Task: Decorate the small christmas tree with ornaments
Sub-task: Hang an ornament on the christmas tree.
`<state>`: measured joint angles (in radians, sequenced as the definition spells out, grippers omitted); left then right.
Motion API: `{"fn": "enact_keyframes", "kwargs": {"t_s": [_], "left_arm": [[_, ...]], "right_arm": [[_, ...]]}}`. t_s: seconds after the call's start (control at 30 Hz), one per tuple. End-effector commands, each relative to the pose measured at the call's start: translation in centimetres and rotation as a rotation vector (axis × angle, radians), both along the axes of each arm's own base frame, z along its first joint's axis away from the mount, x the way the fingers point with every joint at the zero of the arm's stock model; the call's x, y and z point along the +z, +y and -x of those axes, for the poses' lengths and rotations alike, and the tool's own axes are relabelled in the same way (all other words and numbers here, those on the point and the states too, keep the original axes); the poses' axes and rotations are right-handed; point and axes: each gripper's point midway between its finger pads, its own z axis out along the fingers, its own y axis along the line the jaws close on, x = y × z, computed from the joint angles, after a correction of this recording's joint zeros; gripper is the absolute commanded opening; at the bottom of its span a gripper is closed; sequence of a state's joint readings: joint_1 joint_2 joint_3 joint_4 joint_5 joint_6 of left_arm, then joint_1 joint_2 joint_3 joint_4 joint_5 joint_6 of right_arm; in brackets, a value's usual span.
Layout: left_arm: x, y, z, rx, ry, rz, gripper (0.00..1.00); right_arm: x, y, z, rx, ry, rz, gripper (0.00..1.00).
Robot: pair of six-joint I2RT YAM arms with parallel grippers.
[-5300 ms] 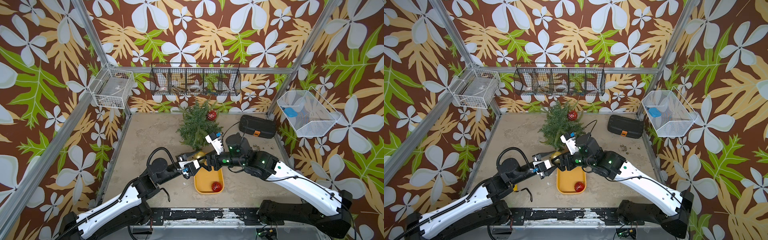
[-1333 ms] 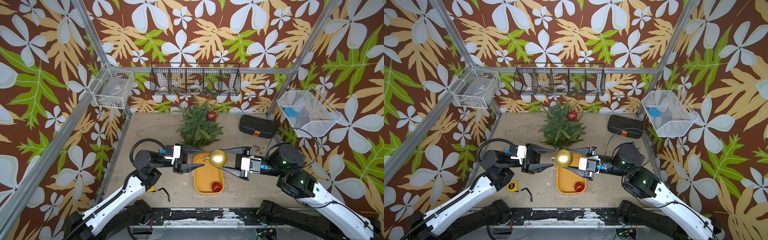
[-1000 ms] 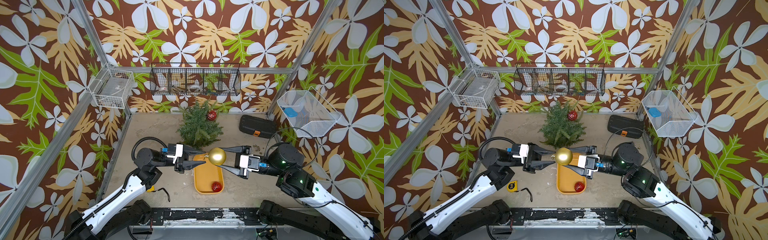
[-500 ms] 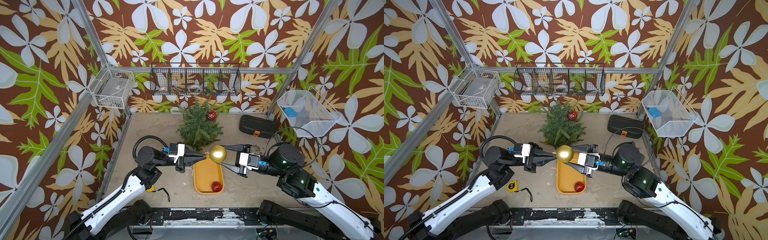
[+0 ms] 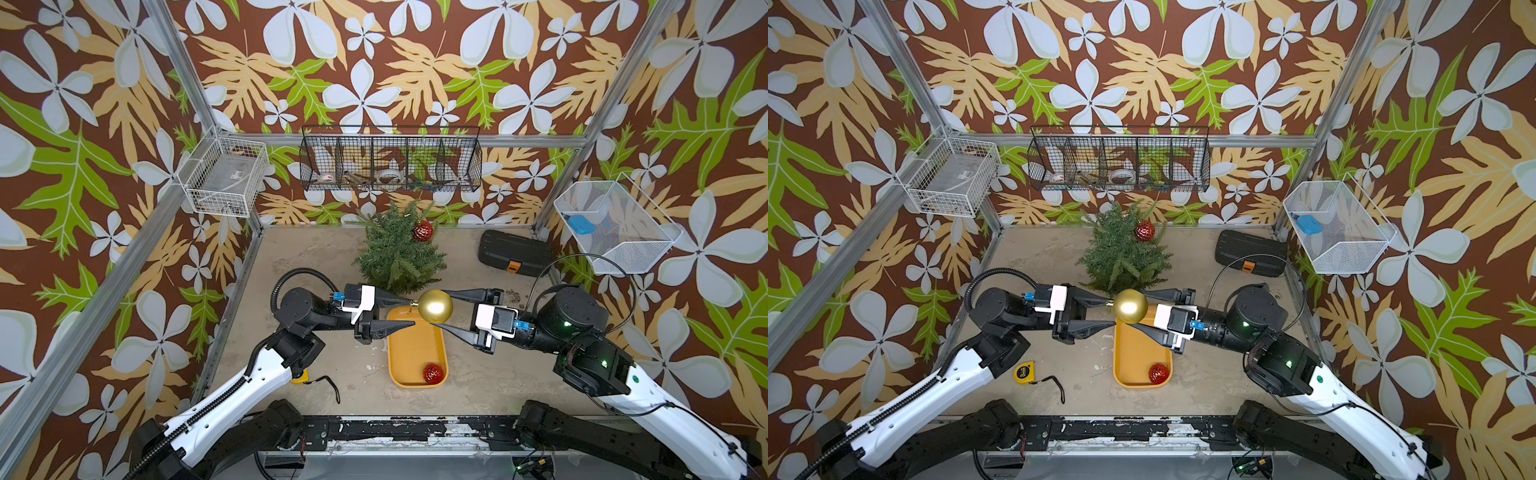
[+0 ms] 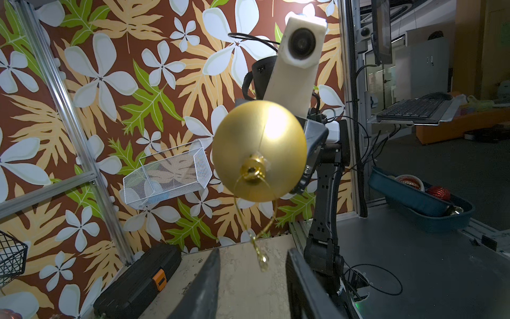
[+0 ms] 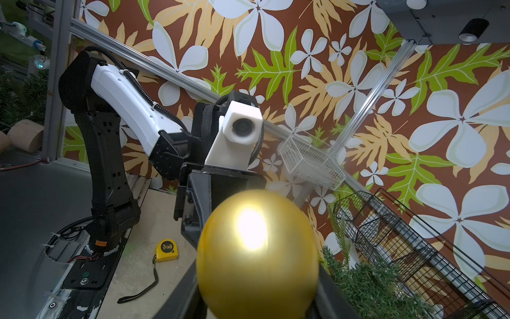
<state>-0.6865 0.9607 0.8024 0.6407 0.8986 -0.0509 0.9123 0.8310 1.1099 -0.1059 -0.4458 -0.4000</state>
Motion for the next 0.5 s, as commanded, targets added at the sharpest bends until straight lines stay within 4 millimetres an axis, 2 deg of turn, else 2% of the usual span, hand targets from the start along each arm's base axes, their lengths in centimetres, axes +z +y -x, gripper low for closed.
{"fn": "enact_keyframes", "kwargs": {"t_s": [0.0, 0.2, 0.37, 0.47], "left_arm": [[0.69, 0.09, 0.19, -0.007, -0.006, 0.013, 0.35], [0.54, 0.09, 0.20, -0.004, -0.005, 0.003, 0.23], [-0.13, 0.06, -0.30, 0.029, 0.000, -0.019, 0.26], [-0.16, 0.12, -0.29, 0.037, -0.006, -0.023, 0.20]], "right_arm": [[0.10, 0.06, 0.10, 0.006, -0.004, -0.005, 0.31], [0.11, -0.01, 0.10, 0.004, -0.006, -0.007, 0.30], [0.12, -0.07, 0.05, -0.001, -0.008, -0.007, 0.30], [0.07, -0.05, 0.07, 0.000, -0.007, -0.006, 0.30]]}}
